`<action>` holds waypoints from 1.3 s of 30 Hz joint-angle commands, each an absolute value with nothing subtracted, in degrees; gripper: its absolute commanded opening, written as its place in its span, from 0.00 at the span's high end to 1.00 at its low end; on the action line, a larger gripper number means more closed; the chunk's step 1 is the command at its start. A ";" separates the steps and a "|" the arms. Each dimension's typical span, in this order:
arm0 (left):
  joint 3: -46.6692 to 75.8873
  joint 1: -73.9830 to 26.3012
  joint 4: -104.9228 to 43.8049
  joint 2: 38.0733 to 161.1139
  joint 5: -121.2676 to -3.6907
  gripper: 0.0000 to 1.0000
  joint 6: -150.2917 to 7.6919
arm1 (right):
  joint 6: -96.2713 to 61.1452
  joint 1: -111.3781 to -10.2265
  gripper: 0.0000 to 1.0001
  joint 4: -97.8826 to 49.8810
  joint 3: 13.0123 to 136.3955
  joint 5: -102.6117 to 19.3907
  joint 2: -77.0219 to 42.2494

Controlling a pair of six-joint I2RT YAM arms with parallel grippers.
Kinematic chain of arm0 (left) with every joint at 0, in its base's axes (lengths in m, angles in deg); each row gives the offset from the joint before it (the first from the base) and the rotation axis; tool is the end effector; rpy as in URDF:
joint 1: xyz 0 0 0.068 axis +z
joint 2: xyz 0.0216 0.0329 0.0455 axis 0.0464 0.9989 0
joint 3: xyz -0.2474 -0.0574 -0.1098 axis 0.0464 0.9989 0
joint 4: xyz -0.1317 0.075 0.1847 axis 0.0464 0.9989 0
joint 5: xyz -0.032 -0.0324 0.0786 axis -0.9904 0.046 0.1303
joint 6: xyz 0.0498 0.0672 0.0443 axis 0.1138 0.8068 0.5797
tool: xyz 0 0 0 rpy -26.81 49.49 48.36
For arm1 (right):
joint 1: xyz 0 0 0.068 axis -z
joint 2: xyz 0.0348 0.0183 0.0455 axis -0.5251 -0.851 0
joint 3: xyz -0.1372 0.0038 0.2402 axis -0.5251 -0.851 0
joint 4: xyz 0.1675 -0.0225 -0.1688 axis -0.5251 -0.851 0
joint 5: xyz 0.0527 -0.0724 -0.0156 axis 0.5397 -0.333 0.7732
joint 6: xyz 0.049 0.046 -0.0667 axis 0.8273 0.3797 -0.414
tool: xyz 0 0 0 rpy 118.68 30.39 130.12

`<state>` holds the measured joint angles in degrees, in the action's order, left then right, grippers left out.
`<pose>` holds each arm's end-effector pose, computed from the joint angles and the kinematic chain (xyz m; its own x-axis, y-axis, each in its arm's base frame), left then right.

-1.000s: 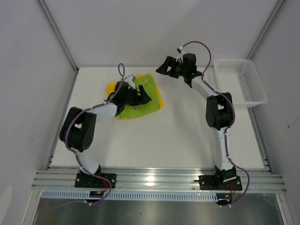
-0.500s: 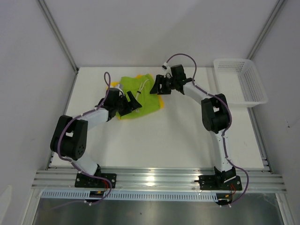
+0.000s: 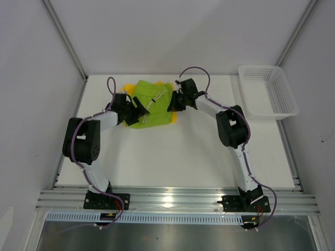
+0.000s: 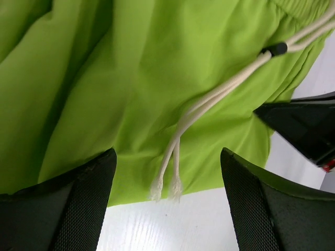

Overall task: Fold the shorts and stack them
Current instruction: Neatly place the folded shorts to the corner

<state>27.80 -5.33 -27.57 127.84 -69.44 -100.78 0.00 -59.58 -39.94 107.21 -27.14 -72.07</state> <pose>0.3852 -0.0767 0.1496 -0.7408 -0.5360 -0.4048 -0.2260 0.7664 -0.6012 0.4669 0.2836 0.1445 -0.8383 -0.0111 -0.5452 -0.3581 0.7652 0.5350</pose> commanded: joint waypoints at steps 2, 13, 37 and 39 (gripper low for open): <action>22.89 -1.92 -23.80 131.50 -67.93 0.17 -101.99 | 5.23 -60.94 0.86 -36.68 112.53 -30.62 -77.10; 17.43 4.31 -23.97 138.18 -68.90 0.17 -107.09 | 20.78 -62.61 0.86 -20.69 122.02 -28.34 -90.54; -3.58 10.31 -16.41 150.15 -69.69 0.15 -106.04 | 35.92 -63.76 0.60 -4.16 141.28 -32.64 -106.11; -1.47 10.22 -18.43 148.21 -69.78 0.14 -105.69 | 35.48 -63.32 0.44 -4.16 141.28 -31.59 -104.62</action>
<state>-3.50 10.82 -18.26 149.26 -69.18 -107.05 36.57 -64.80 -3.09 139.40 -30.88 -104.53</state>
